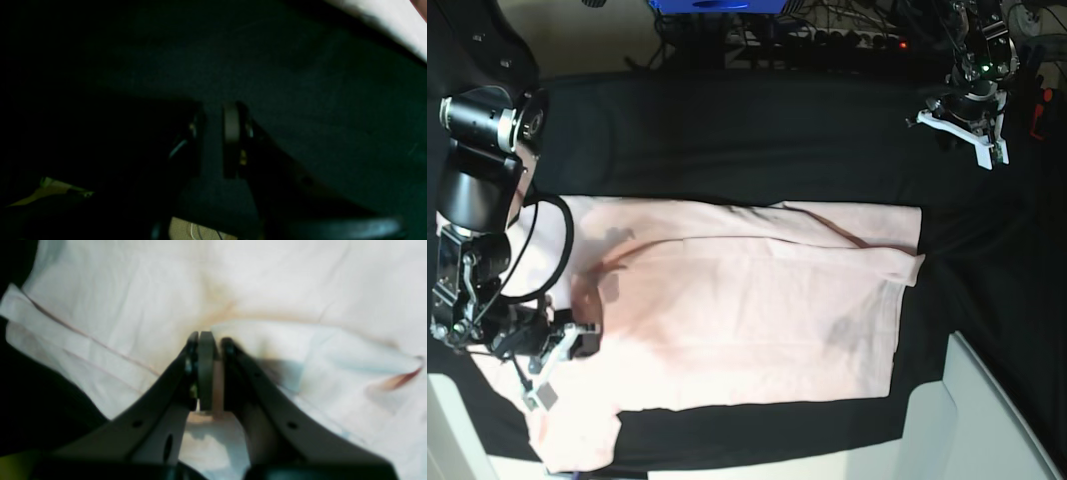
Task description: Fold the T-shirt properly
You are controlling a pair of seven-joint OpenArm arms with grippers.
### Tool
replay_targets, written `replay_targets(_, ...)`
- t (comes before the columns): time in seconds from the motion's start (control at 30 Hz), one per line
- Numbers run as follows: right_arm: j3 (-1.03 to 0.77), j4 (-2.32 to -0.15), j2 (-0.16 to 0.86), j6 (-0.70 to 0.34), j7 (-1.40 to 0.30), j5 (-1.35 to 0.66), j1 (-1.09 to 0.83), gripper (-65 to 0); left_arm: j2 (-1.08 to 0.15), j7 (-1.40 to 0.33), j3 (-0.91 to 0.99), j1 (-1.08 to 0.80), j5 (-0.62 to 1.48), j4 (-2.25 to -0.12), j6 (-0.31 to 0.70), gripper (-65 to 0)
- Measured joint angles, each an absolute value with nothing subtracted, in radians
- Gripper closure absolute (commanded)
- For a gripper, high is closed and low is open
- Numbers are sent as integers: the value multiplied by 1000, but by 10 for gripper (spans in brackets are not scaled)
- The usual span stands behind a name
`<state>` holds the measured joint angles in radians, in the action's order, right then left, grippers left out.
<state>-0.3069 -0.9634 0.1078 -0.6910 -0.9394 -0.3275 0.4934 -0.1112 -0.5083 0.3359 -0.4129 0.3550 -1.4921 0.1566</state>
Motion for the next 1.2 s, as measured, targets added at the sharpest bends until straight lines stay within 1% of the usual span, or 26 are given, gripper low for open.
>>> replay_targets(0.1,-299,-963,110,-691,-932,-327,501,-7,-111,-508,336,-414,355,-1492,157,-84)
replay_targets(0.13,-293,-962,111,-691,-932,-326,501,-23,-111,-508,336,-414,355,-1492,157,-84)
replay_targets(0.17,-289,-953,111,-691,-933,-327,505,-52,-111,-508,336,-413,355,-1492,157,-84)
replay_targets(0.2,-289,-944,109,-691,-932,-327,510,-91,-111,-508,336,-413,355,-1492,157,-84)
replay_targets(0.23,-289,-937,108,-691,-932,-327,513,-144,-111,-508,336,-413,355,-1492,157,-86)
replay_targets(0.3,-290,-925,107,-691,-927,-331,516,-257,-111,-508,336,-414,355,-1492,157,-86)
replay_targets(0.37,-295,-925,107,-691,-928,-334,514,-395,-111,-508,336,-413,355,-1492,157,-87)
replay_targets(0.4,-297,-926,110,-691,-928,-334,513,-445,-111,-508,336,-413,355,-1492,157,-87)
replay_targets(0.43,-306,-927,111,-692,-929,-334,513,-492,-111,-508,336,-413,355,-1492,157,-89)
replay_targets(0.47,-343,-928,107,-692,-935,-335,513,-506,-110,-508,336,-414,355,-1492,157,-91)
replay_targets(0.53,-463,-961,98,-692,-941,-339,503,-505,-110,-509,335,-413,355,-1492,157,-92)
replay_targets(0.63,-671,-1102,103,-691,-997,-334,445,-505,-111,-509,337,-414,360,-1492,157,-94)
replay_targets(0.73,-884,-1234,101,-690,-1036,-335,361,-486,-110,-516,337,-416,363,-1492,157,-94)
replay_targets(0.8,-1049,-1295,60,-687,-1032,-333,313,-483,-111,-516,336,-415,362,-1492,157,-94)
replay_targets(0.87,-1178,-1308,17,-692,-1049,-325,281,-485,-109,-516,334,-413,363,-1492,157,-94)
replay_targets(0.93,-1231,-1303,10,-687,-1065,-313,249,-488,-111,-516,332,-410,363,-1492,157,-94)
replay_targets(1.0,-1244,-1279,26,-690,-1015,-333,229,-488,-111,-515,333,-405,363,-1492,157,-94)
replay_targets(1.1,-1246,-1196,41,-689,-957,-339,227,-488,-111,-516,331,-405,363,-1493,157,-94)
replay_targets(1.2,-1294,-1087,48,-691,-936,-354,226,-488,-112,-516,331,-405,363,-1493,157,-94)
